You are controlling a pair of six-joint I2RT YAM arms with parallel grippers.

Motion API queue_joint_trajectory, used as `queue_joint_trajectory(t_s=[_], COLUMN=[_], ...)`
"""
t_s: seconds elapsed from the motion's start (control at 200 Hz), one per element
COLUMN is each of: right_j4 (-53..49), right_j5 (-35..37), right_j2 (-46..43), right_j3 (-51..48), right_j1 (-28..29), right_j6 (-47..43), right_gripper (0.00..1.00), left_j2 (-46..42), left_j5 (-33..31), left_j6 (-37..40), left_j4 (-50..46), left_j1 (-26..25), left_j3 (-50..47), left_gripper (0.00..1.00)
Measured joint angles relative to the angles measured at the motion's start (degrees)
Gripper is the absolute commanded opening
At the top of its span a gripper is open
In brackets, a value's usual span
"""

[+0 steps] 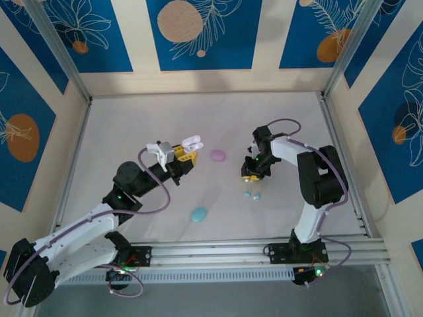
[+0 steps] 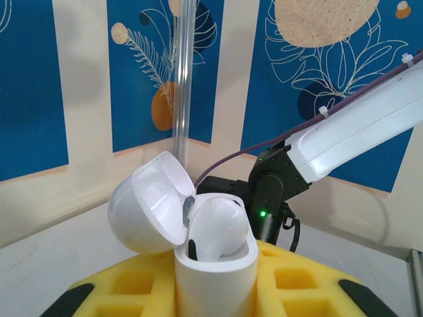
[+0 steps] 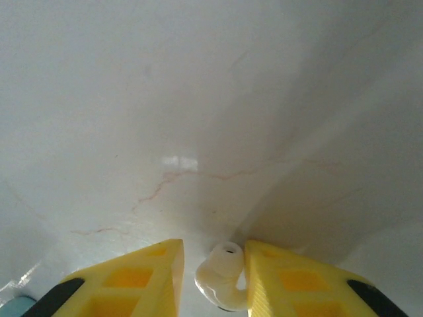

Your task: Insert wireless bluetooth earbuds into charging case

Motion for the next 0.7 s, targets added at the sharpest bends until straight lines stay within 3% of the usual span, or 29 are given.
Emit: queue_joint_trajectory(t_s=[0.195,0.455,0.7], right_j4=[-2.5,-3.9,-5.2], right_j5=[1.3,2.2,2.4], right_j2=[0.3,0.3,0.3], right_j3=[0.9,1.0,1.2], right_j1=[2.8,4.3,4.4], right_j6=[0.7,0.9,-1.6], right_gripper=[0.31,0.42,0.37], left_j2=[0.0,-0.2,-1.3], left_j5=[0.0,0.0,-0.4], left_j6=[0.0,0.0,0.0], left_j4=[0.0,-0.3,-0.9], left_j1=[0.0,0.0,0.0], left_j3=[0.0,0.0,-0.2], left_gripper=[0.25,0.25,0.26])
